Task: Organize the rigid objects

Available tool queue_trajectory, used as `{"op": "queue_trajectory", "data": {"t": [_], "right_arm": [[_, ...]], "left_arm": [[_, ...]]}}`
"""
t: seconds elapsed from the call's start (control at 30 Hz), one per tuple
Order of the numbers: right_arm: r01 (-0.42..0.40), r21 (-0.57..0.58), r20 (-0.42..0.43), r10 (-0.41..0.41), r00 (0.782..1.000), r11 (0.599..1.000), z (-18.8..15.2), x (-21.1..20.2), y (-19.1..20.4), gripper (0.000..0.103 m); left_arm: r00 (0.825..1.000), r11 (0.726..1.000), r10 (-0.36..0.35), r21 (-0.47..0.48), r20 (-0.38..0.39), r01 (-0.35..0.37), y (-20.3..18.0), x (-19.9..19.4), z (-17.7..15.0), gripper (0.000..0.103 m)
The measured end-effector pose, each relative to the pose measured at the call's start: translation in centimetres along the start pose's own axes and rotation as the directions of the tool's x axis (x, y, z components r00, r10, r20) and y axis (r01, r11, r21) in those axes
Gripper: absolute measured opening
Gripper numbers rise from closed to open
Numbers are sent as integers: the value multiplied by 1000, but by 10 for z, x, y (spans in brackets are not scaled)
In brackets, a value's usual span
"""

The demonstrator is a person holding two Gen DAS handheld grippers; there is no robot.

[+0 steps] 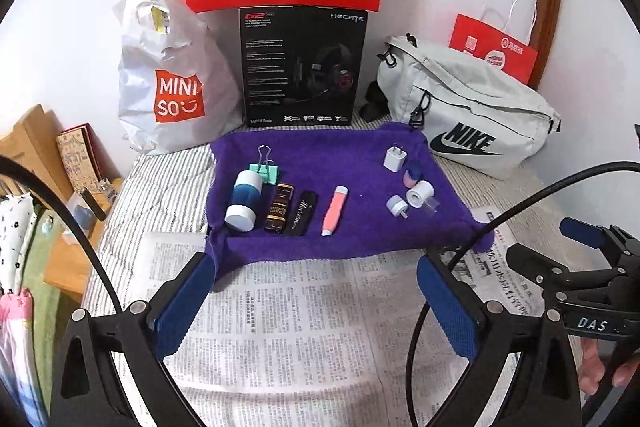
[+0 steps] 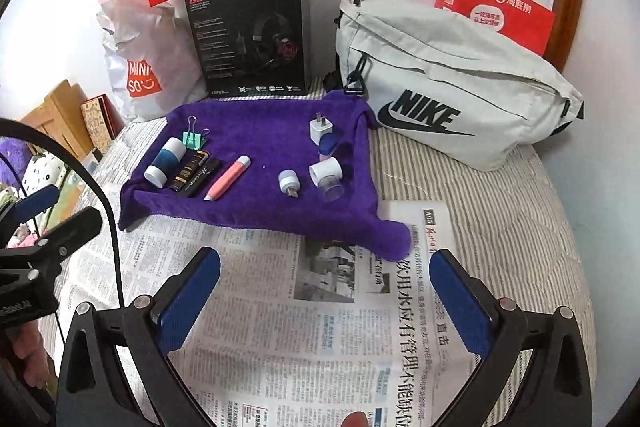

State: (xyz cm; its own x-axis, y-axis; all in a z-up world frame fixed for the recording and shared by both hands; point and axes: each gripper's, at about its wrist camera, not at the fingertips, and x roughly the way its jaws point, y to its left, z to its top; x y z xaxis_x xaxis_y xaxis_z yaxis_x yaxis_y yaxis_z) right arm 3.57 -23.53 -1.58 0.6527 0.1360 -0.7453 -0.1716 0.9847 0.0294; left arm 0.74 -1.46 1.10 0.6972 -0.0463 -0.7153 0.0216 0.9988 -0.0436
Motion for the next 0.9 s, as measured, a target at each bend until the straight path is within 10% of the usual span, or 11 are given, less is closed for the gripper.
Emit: {"op": "queue_trajectory", "data": {"t": [0.9], "right_arm": [[6,-4,21,-6,1000,1000,-7,-17,3,103]], "left_arm": [[1000,999,28,43,8,-28,-13,-15,-4,102]]}}
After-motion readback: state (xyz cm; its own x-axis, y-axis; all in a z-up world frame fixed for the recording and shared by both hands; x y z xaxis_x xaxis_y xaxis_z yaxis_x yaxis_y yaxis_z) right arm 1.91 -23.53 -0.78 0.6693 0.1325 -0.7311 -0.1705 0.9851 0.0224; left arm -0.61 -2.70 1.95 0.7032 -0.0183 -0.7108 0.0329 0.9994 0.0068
